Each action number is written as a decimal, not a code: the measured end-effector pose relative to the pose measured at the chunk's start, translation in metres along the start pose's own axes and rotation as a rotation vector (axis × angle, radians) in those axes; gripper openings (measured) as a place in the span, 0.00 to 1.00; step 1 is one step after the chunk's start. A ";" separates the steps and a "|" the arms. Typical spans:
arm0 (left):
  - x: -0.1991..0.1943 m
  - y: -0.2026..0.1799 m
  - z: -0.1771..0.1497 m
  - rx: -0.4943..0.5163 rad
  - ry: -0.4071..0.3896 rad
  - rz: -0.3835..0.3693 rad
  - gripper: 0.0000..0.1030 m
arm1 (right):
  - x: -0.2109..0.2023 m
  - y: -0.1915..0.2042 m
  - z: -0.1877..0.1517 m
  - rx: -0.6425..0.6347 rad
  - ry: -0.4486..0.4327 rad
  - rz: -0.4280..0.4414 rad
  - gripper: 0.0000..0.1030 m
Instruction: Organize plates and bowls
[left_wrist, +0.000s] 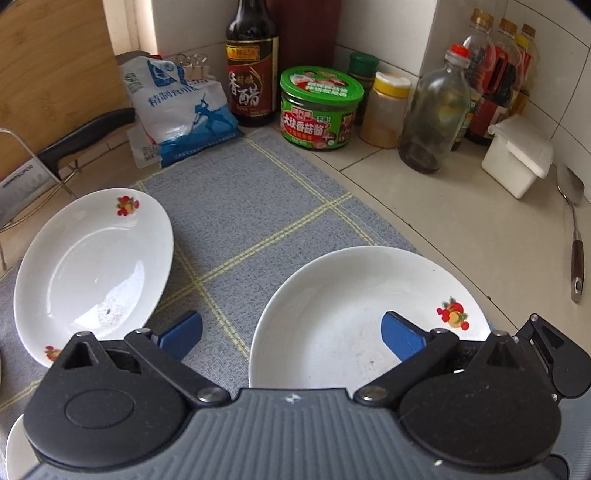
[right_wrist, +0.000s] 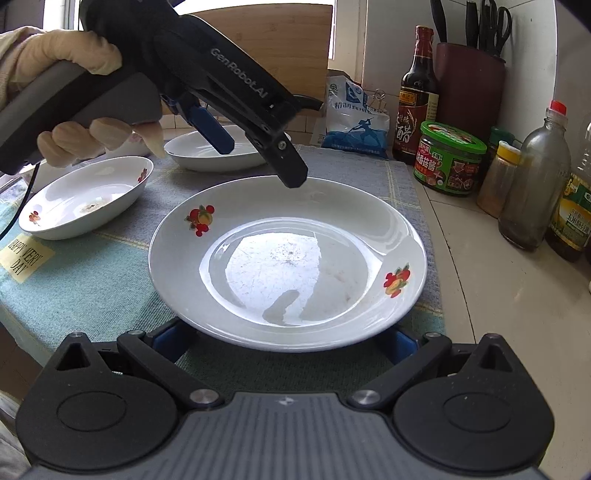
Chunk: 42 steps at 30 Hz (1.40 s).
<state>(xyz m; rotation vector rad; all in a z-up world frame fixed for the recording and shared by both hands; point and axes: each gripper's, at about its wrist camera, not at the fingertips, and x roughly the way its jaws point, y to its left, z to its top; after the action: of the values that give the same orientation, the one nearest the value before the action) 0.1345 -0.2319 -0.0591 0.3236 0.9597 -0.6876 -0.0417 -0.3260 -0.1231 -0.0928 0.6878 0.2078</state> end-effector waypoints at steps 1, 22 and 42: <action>0.003 -0.001 0.002 0.008 0.006 -0.012 0.99 | 0.000 -0.001 0.000 -0.003 -0.001 0.002 1.00; 0.045 -0.008 0.022 0.192 0.227 -0.156 0.70 | 0.003 -0.006 0.007 -0.027 0.043 0.033 1.00; 0.041 -0.003 0.033 0.193 0.176 -0.153 0.69 | 0.008 -0.010 0.031 -0.067 0.084 0.017 1.00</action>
<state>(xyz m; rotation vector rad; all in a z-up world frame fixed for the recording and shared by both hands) 0.1694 -0.2685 -0.0752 0.4903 1.0957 -0.9053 -0.0146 -0.3302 -0.1044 -0.1605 0.7660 0.2444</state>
